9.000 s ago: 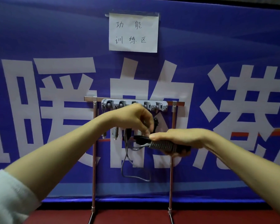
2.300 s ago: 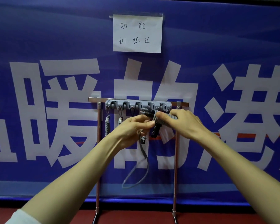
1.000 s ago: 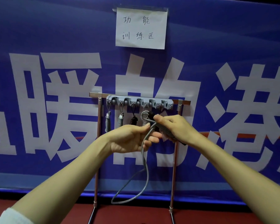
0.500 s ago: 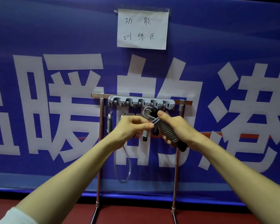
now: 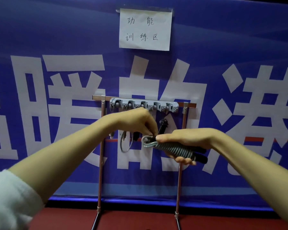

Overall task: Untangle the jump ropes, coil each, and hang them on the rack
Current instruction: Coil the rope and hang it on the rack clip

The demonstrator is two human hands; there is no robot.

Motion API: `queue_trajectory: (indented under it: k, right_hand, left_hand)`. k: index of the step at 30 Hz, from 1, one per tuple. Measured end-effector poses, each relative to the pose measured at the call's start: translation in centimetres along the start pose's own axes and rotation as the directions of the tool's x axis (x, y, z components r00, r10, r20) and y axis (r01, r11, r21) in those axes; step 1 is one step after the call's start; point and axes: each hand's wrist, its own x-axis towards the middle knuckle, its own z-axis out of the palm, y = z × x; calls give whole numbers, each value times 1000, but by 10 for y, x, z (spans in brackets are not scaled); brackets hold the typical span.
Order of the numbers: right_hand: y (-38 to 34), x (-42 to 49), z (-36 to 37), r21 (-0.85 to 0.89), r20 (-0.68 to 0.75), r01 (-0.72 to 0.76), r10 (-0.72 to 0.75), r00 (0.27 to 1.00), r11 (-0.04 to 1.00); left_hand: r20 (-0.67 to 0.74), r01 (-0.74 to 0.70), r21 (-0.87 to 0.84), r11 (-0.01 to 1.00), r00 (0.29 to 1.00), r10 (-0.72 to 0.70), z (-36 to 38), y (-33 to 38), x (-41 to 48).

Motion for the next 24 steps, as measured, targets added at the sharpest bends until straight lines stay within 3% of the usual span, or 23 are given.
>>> queue_trajectory:
  k: [3, 5, 7, 10, 13, 15, 17, 19, 24]
  right_hand:
    - [-8, 8, 4, -252, -176, -96, 52, 983, 963]
    - [-9, 16, 7, -449, -346, -171, 5, 938, 877]
    - [-5, 24, 11, -593, -523, -288, -88, 848, 752]
    - [-1, 31, 17, -668, -710, -475, -299, 637, 574]
    - [-3, 30, 15, -646, -760, -536, -390, 520, 544]
    - [-4, 29, 13, -654, -756, -566, -457, 468, 502]
    - [-5, 28, 10, -664, -739, -584, -528, 418, 467]
    - [-4, 26, 7, -667, -724, -605, -570, 388, 435]
    - [1, 24, 4, -678, -678, -648, -635, 370, 346]
  left_hand:
    - [114, 1, 253, 967, 993, -30, 2, 10, 15]
    - [3, 88, 325, 942, 996, -94, 15, 9, 20]
    - [-206, 219, 282, 934, 965, -164, 32, 7, 20]
    - [-542, 327, 12, 945, 796, -268, 53, 8, 17]
    - [-716, 263, -240, 934, 602, -353, 63, 19, 13]
    - [-659, 122, -556, 822, 539, -525, 65, 19, 11]
    - [-468, -78, -852, 518, 557, -686, 60, 18, 9]
    - [-319, -102, -941, 324, 590, -741, 56, 15, 7]
    - [-157, 92, -951, 297, 681, -715, 50, 15, 6]
